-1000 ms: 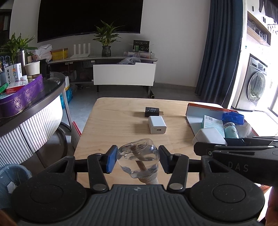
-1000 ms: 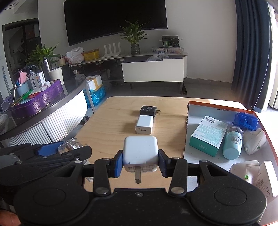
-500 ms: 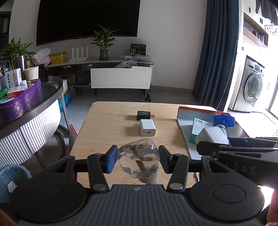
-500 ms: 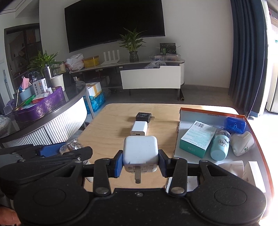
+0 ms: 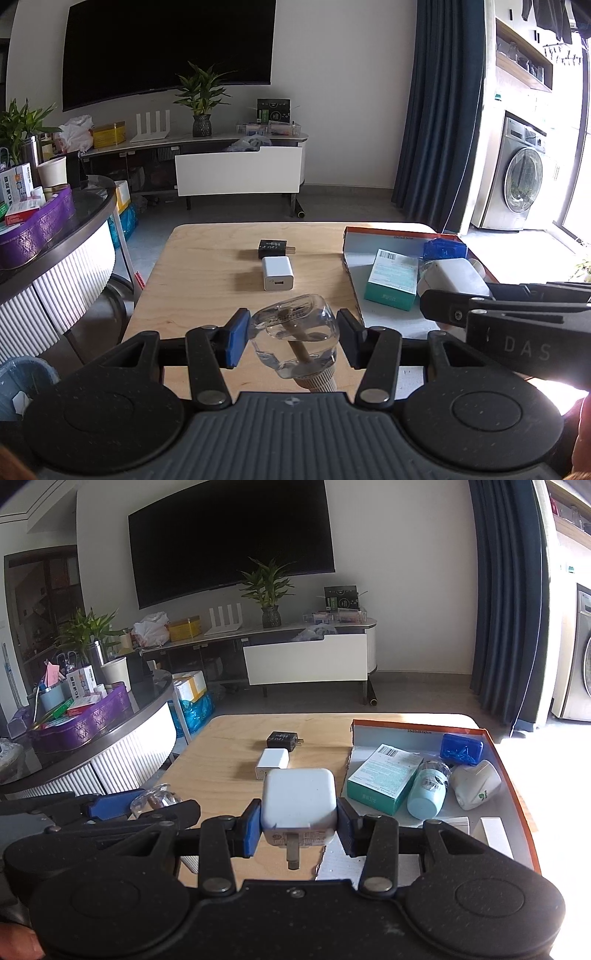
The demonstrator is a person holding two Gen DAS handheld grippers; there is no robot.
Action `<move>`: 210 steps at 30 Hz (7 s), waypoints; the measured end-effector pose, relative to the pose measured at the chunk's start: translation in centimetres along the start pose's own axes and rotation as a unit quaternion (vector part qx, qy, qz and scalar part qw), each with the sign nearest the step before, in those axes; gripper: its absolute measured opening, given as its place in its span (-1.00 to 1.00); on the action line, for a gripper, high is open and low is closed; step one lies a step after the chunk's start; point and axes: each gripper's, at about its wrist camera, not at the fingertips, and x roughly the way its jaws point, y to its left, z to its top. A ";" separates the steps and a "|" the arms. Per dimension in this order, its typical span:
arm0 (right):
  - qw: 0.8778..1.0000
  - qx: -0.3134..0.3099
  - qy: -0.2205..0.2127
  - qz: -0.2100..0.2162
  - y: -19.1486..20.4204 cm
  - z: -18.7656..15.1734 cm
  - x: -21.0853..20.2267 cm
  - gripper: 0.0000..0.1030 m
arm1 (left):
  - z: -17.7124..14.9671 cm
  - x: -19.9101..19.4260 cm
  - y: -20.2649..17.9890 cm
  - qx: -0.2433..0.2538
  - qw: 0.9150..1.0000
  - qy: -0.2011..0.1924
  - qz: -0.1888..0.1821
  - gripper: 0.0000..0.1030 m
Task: Organize rigid objects
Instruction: 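Carry the glass bottle and white charger toward the cardboard box, then lower the white charger into the box and open the right gripper while the left gripper lowers the bottle, then set the glass bottle in the box, open the left gripper and withdraw, then grasp the white charger cube with the left gripper while the right gripper grasps the black charger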
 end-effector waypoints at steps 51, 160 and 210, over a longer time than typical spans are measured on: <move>0.994 0.063 -0.034 -0.083 -7.4 0.9 -3.6 0.00 | 0.9 2.0 -6.8 0.058 0.995 -0.002 -0.078 0.00; 0.999 0.016 0.035 -0.023 -4.9 4.8 9.1 0.50 | 4.2 10.3 2.5 -0.055 0.996 0.067 0.005 1.00; 0.997 0.002 0.073 0.002 -4.7 6.4 17.9 0.50 | 3.7 22.0 3.8 -0.034 0.993 0.115 0.021 0.28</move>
